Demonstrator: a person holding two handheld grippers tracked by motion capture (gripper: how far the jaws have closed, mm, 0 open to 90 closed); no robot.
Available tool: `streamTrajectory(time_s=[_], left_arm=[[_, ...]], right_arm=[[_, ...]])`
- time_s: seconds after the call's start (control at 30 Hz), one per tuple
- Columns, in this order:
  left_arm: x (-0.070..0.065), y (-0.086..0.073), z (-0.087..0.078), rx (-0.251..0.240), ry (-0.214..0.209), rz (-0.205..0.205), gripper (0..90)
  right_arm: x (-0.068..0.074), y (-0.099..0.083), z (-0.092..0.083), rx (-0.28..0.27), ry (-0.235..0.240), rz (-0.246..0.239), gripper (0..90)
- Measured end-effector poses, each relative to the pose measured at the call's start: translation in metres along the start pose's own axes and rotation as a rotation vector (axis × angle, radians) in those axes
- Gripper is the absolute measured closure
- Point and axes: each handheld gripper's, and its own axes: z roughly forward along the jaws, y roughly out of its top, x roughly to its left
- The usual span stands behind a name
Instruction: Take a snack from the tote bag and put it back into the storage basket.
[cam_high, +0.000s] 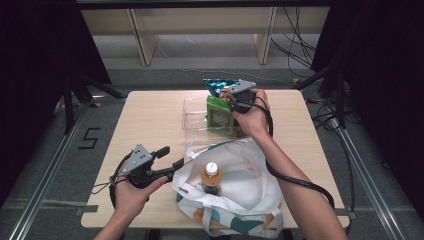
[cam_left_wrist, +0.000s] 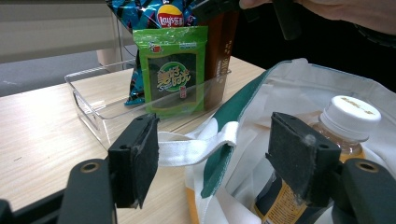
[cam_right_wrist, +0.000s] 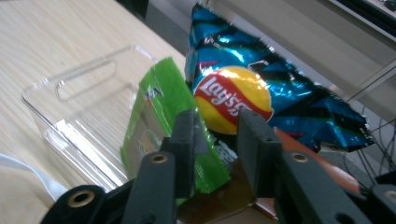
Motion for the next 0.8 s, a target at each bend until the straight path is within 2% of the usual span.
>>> streamTrajectory(time_s=[0.07,0.17,0.23,0.27,0.37,0.43,0.53,0.6,0.67,0.73,0.77,0.8], left_arm=[[0.000,0.000,0.000,-0.001,0.000,0.001,33.0],[0.000,0.001,0.000,-0.002,-0.001,0.003,33.0],[-0.001,0.001,0.000,-0.002,0.000,0.003,33.0],[-0.001,0.001,0.000,-0.002,-0.001,0.003,33.0],[-0.001,0.002,0.000,-0.004,-0.001,0.003,33.0],[-0.001,0.001,0.001,-0.015,-0.012,0.000,33.0],[-0.001,0.002,0.000,-0.011,-0.003,0.001,33.0],[-0.002,0.002,0.000,-0.015,-0.004,0.001,32.9],[-0.002,0.003,-0.001,-0.021,-0.006,0.001,32.8],[-0.002,0.003,-0.002,-0.024,-0.004,0.002,32.8],[-0.002,0.004,-0.002,-0.030,-0.007,0.000,32.7],[-0.002,0.003,-0.002,-0.039,-0.014,-0.003,32.6]], right_arm=[[-0.002,-0.001,-0.003,-0.019,0.013,0.044,65.9],[-0.005,-0.001,-0.007,-0.063,0.026,0.080,64.7],[-0.007,0.000,-0.010,-0.077,0.048,0.133,63.9],[-0.008,-0.001,-0.010,-0.097,0.055,0.139,63.5],[-0.010,-0.001,-0.014,-0.101,0.069,0.165,62.5],[-0.010,-0.002,-0.016,-0.122,0.059,0.171,61.5],[-0.012,-0.003,-0.020,-0.135,0.081,0.180,59.2],[-0.013,-0.005,-0.022,-0.154,0.070,0.184,57.5],[-0.015,-0.006,-0.025,-0.165,0.085,0.193,55.8],[-0.015,-0.007,-0.030,-0.162,0.096,0.226,53.0],[-0.017,-0.009,-0.032,-0.171,0.100,0.221,51.5],[-0.015,-0.010,-0.035,-0.175,0.113,0.250,50.3]])
